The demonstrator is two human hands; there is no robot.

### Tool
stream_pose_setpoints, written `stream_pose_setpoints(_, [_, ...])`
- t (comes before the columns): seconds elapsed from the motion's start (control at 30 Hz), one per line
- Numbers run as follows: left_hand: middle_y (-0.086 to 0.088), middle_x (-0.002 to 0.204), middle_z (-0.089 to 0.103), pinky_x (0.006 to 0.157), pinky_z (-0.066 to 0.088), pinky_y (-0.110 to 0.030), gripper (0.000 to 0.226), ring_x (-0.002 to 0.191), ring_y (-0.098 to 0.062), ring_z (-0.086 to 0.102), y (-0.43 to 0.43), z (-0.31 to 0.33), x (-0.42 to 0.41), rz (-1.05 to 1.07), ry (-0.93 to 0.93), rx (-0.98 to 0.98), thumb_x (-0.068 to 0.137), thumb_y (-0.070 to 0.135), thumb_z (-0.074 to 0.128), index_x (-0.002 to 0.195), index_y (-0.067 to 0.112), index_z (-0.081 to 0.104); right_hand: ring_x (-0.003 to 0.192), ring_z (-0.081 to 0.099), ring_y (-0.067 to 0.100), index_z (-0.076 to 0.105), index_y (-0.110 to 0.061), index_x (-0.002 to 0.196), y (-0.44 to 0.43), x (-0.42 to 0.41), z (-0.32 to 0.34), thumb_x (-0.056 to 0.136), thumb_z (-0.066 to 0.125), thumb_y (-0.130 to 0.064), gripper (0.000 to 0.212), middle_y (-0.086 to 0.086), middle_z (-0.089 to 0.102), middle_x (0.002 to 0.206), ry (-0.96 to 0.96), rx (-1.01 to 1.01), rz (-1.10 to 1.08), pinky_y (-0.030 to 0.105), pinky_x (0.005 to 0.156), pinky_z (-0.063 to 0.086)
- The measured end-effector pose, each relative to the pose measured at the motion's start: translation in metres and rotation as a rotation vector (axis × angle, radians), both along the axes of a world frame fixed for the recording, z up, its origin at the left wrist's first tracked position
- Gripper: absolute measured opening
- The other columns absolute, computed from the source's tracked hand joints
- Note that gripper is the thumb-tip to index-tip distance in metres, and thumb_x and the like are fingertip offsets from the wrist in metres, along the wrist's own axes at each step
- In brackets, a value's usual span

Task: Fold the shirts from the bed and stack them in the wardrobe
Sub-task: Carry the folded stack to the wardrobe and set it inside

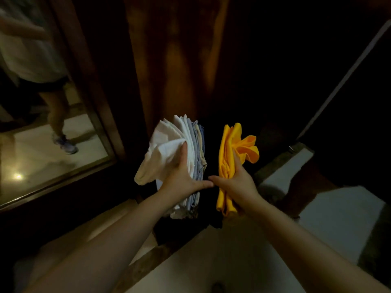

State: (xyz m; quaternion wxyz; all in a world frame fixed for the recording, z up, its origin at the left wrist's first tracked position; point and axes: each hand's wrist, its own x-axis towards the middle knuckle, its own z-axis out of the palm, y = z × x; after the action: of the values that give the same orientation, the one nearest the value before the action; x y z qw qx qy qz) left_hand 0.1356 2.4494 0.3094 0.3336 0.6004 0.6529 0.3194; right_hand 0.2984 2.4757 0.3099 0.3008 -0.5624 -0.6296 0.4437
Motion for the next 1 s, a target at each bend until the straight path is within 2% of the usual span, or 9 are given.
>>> stream_pose_setpoints(0.23, [0.001, 0.156, -0.020, 0.115, 0.006, -0.039, 0.129, 0.144, -0.020, -0.012, 0.083, -0.007, 0.005, 0.109, 0.047, 0.042, 0.063, 0.053, 0.076, 0.144, 0.030, -0.021, 0.116, 0.053, 0.022, 0.009, -0.042, 0.148, 0.093, 0.003, -0.004, 0.075, 0.075, -0.028, 0.099, 0.000, 0.047, 0.135, 0.048, 0.004, 0.094, 0.044, 0.095, 0.048])
stream_pose_setpoints(0.33, [0.001, 0.157, -0.017, 0.113, 0.009, -0.032, 0.128, 0.144, -0.019, -0.008, 0.112, -0.012, 0.006, 0.061, 0.009, 0.030, 0.067, 0.044, 0.079, 0.145, 0.029, -0.021, 0.117, 0.051, 0.019, 0.015, -0.036, 0.148, 0.117, 0.003, -0.012, 0.077, 0.074, -0.022, 0.094, 0.000, 0.047, 0.137, 0.100, 0.019, 0.071, 0.035, 0.094, 0.047])
stream_pose_setpoints(0.43, [0.000, 0.157, -0.017, 0.113, 0.014, -0.033, 0.129, 0.145, -0.020, -0.005, 0.136, -0.022, 0.007, 0.045, 0.023, -0.002, 0.068, 0.042, 0.079, 0.143, 0.031, -0.026, 0.115, 0.051, 0.012, 0.021, -0.031, 0.148, 0.136, 0.004, -0.025, 0.079, 0.072, -0.012, 0.088, -0.001, 0.049, 0.135, 0.195, -0.005, 0.067, 0.021, 0.086, 0.045])
stream_pose_setpoints(0.5, [0.000, 0.155, -0.022, 0.114, 0.013, -0.034, 0.131, 0.144, -0.020, -0.009, 0.151, -0.028, 0.006, 0.043, 0.052, -0.016, 0.067, 0.046, 0.078, 0.141, 0.031, -0.029, 0.118, 0.052, 0.014, 0.023, -0.029, 0.147, 0.153, 0.001, -0.033, 0.078, 0.073, -0.010, 0.087, 0.000, 0.050, 0.135, 0.197, -0.024, 0.063, 0.026, 0.090, 0.046])
stream_pose_setpoints(0.57, [0.002, 0.154, -0.026, 0.114, 0.009, -0.033, 0.133, 0.144, -0.020, -0.013, 0.168, -0.035, 0.003, 0.054, 0.074, -0.033, 0.064, 0.054, 0.076, 0.140, 0.030, -0.030, 0.122, 0.051, 0.020, 0.025, -0.028, 0.147, 0.173, -0.004, -0.045, 0.072, 0.078, -0.019, 0.092, 0.003, 0.050, 0.137, 0.165, -0.046, 0.048, 0.038, 0.099, 0.045])
stream_pose_setpoints(0.63, [0.002, 0.155, -0.024, 0.117, 0.008, -0.036, 0.131, 0.144, -0.019, -0.013, 0.186, -0.044, 0.000, 0.105, 0.085, -0.043, 0.057, 0.068, 0.065, 0.141, 0.030, -0.028, 0.124, 0.049, 0.021, 0.025, -0.029, 0.147, 0.195, -0.011, -0.057, 0.054, 0.083, -0.050, 0.111, 0.004, 0.050, 0.138, 0.118, -0.047, 0.057, 0.043, 0.102, 0.043])
stream_pose_setpoints(0.7, [0.003, 0.157, -0.017, 0.117, 0.011, -0.035, 0.127, 0.144, -0.018, -0.008, 0.204, -0.060, -0.005, 0.192, 0.067, -0.032, 0.052, 0.073, 0.055, 0.145, 0.030, -0.022, 0.123, 0.050, 0.020, 0.026, -0.033, 0.146, 0.217, -0.020, -0.076, 0.039, 0.073, -0.075, 0.124, 0.001, 0.052, 0.136, 0.108, -0.055, 0.093, 0.044, 0.102, 0.043])
stream_pose_setpoints(0.87, [0.006, 0.157, -0.013, 0.113, 0.016, -0.035, 0.118, 0.145, -0.018, -0.002, 0.235, -0.125, -0.024, 0.325, -0.045, 0.014, 0.068, 0.055, 0.069, 0.146, 0.032, -0.016, 0.121, 0.052, 0.017, 0.026, -0.033, 0.147, 0.266, -0.045, -0.137, 0.057, 0.075, -0.051, 0.104, 0.001, 0.054, 0.134, 0.165, -0.009, 0.207, 0.043, 0.102, 0.044])
stream_pose_setpoints(1.0, [0.000, 0.158, -0.009, 0.115, 0.021, -0.041, 0.121, 0.145, -0.023, 0.002, 0.250, -0.187, -0.040, 0.425, 0.011, 0.080, 0.069, 0.049, 0.074, 0.145, 0.034, -0.018, 0.121, 0.052, 0.018, 0.027, -0.028, 0.147, 0.292, -0.068, -0.198, 0.064, 0.079, -0.034, 0.099, -0.003, 0.052, 0.132, 0.214, 0.044, 0.310, 0.041, 0.102, 0.044])
